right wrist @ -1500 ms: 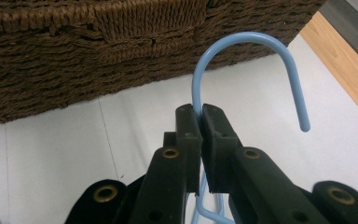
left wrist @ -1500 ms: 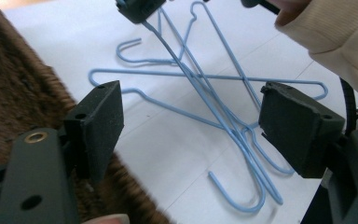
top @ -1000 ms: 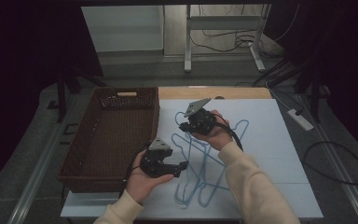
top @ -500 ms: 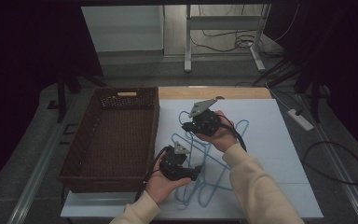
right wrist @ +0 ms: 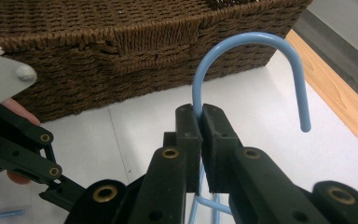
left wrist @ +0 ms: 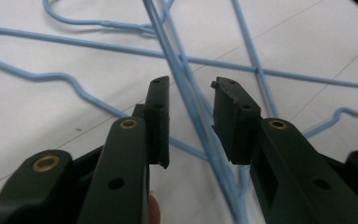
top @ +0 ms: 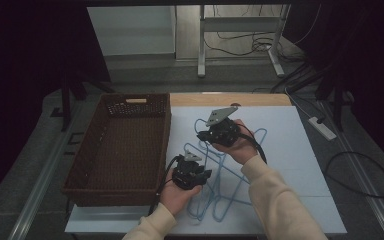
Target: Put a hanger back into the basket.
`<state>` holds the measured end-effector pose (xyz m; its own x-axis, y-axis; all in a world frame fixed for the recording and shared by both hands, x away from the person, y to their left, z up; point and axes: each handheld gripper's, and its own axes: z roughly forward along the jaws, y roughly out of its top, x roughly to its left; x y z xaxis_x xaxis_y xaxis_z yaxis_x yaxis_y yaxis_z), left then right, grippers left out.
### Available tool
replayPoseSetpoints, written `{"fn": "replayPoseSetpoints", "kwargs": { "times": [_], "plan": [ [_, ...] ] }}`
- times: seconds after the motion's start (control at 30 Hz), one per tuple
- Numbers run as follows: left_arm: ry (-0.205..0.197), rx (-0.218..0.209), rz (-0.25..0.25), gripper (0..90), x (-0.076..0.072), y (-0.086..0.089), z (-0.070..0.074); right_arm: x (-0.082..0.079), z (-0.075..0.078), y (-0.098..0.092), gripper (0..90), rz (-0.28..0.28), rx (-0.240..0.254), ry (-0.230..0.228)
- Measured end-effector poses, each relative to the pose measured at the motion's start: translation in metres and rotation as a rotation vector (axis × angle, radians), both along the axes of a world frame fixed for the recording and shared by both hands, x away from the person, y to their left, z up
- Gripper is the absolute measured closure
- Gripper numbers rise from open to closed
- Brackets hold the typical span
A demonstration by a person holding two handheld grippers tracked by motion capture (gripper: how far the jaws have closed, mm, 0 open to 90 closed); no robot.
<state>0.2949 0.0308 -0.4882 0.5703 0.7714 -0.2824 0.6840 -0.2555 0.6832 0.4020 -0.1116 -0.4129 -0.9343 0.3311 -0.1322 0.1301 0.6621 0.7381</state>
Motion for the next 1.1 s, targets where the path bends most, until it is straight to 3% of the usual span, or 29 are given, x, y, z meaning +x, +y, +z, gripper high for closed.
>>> {"fn": "replayPoseSetpoints", "kwargs": {
  "times": [0.27, 0.77, 0.87, 1.1],
  "plan": [
    [-0.008, -0.03, 0.016, 78.7, 0.001, 0.002, 0.0, -0.004, 0.003, -0.008, 86.3, -0.01, 0.024, -0.008],
    [-0.06, -0.116, 0.047, 85.7, -0.008, 0.005, 0.009, -0.016, 0.019, -0.035, 85.3, -0.035, 0.116, -0.04],
    [-0.079, -0.144, 0.04, 86.5, -0.011, 0.007, 0.018, -0.02, 0.024, -0.041, 84.6, -0.043, 0.144, -0.053],
    [-0.085, -0.167, 0.013, 86.8, -0.013, 0.007, 0.029, -0.029, 0.029, -0.053, 73.9, -0.053, 0.208, -0.05]
  ]
}}
